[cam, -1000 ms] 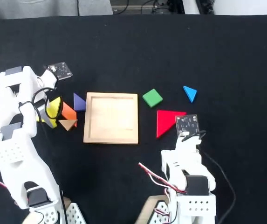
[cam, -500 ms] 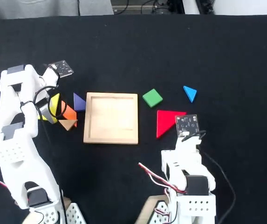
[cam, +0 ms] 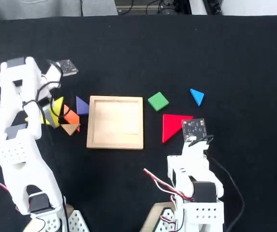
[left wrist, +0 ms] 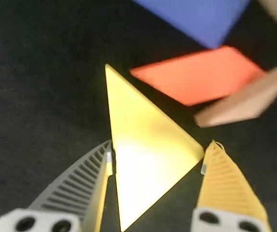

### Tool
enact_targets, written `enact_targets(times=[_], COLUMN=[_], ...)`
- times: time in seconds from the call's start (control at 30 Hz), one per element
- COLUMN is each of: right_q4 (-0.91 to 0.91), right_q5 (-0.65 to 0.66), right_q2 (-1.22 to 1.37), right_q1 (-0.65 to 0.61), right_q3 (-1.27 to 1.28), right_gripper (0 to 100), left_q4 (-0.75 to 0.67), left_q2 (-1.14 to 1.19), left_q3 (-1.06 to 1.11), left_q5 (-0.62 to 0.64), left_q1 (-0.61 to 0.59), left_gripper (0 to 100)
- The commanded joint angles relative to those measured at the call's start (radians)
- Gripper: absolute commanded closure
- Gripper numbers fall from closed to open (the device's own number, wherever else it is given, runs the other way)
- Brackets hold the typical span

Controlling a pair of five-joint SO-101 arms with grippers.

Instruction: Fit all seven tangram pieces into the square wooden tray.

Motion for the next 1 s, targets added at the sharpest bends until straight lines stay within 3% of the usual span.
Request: enact_targets(times=[0.0,0.13,0.23,0.37,0.63,0.8,0.97], right_q4=[0.006,0.006,0.006,0.006,0.006,0.006,0.006], right_q5=[-0.008,-0.008,-0.008,-0.008,-0.008,-0.008,-0.008], right_q2=[-0.087,-0.087,-0.087,-0.087,-0.087,-0.087,-0.087], right_q1=[-0.008,-0.008,-0.008,-0.008,-0.008,-0.008,-0.008], right_q3=[-0.002,-0.002,-0.002,-0.002,-0.002,-0.002,-0.002], right_gripper=[98.5,98.5,98.5,98.5,98.5,98.5,98.5], left_q4=[0.164,0.158,0.158,0.16,0.149,0.064,-0.068], left_q2=[-0.026,-0.035,-0.068,-0.157,-0.267,-0.252,-0.236], left_q3=[-0.179,-0.274,-0.292,-0.196,-0.048,0.041,0.157], left_q5=[0.012,0.19,0.405,0.733,1.185,1.416,1.554], left_q1=[0.033,0.044,0.094,0.209,0.407,0.492,0.544], left_gripper=[90,90,90,90,90,90,90])
